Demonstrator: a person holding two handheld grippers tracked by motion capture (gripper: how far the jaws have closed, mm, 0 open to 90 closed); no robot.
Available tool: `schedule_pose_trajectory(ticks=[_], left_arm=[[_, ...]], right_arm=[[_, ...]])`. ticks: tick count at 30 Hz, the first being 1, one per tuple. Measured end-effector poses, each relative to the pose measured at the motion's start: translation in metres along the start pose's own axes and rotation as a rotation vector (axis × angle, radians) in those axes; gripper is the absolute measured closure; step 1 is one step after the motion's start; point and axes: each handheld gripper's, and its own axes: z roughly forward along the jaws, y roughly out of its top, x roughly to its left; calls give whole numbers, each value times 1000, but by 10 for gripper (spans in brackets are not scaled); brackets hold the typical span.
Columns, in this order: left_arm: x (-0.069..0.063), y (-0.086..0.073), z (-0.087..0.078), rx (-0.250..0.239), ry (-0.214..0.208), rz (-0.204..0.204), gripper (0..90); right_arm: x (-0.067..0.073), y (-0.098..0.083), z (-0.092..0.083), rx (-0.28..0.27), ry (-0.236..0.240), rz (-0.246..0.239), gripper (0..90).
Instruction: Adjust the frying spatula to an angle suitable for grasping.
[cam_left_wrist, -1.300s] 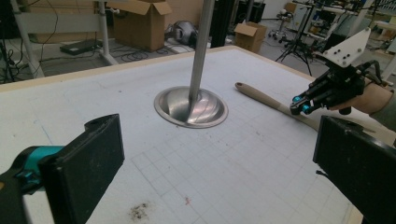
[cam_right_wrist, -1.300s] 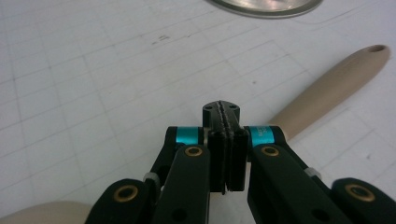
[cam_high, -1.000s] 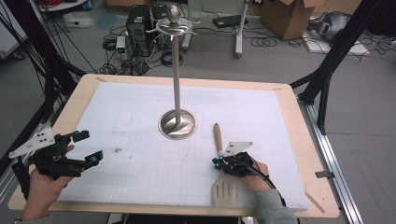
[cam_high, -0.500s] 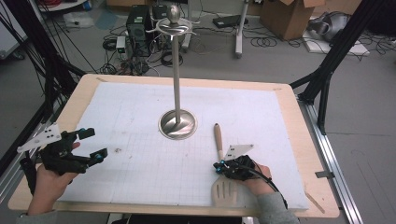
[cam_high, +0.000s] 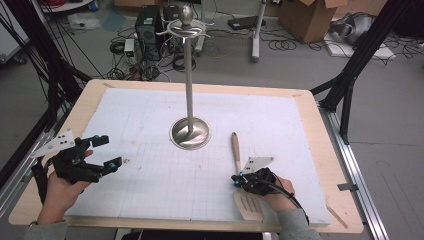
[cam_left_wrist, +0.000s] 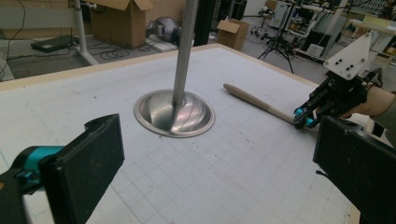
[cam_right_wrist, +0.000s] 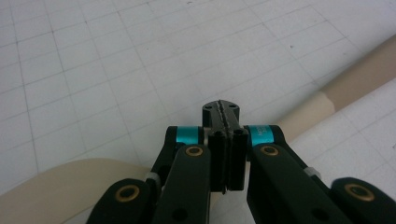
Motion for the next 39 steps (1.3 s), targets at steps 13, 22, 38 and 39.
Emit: schedule_pose_trajectory(ticks=[13, 22, 38, 39], left_arm=[[0, -1, 0, 3, 3, -2, 24], [0, -1, -1, -1, 2, -1, 24], [1, 1, 6, 2, -11, 0, 24], [1, 1, 7, 2, -13, 4, 24]], right_arm=[[0, -2, -3, 2, -13, -3, 900], [-2, -7, -8, -3, -7, 4, 900], [-7, -19, -18, -16, -12, 40, 900], [-7, -20, -19, -14, -13, 40, 900]])
